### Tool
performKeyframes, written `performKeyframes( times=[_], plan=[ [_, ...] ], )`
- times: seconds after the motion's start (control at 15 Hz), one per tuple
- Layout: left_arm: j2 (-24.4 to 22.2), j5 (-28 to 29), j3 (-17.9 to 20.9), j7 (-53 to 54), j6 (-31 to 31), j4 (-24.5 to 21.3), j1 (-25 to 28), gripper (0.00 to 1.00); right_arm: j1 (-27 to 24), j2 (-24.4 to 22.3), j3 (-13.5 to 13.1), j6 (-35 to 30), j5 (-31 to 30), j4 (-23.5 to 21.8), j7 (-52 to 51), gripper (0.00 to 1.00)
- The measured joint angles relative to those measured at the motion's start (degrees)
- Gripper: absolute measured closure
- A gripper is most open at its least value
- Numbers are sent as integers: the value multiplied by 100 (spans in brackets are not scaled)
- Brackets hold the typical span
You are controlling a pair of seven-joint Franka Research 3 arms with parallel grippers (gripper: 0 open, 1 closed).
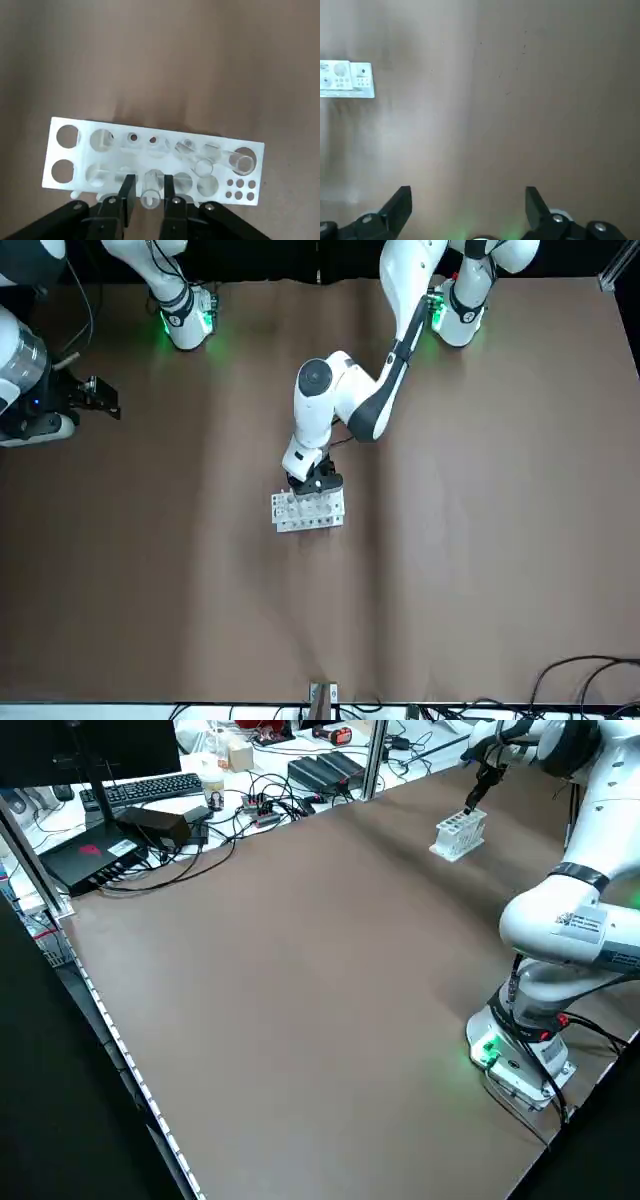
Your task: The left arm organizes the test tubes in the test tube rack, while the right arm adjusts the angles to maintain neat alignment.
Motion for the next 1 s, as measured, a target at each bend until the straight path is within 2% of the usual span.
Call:
performKeyframes(
  times=[0.53,0.8,1.0],
  plan=[
    [25,0,-2,0,0,-4,-25,70,0,-47,1,0,0,2,0,0],
    [25,0,-2,0,0,-4,-25,74,0,-47,3,0,0,2,0,0],
    [25,0,-2,0,0,-4,-25,74,0,-47,3,0,0,2,0,0]
  ],
)
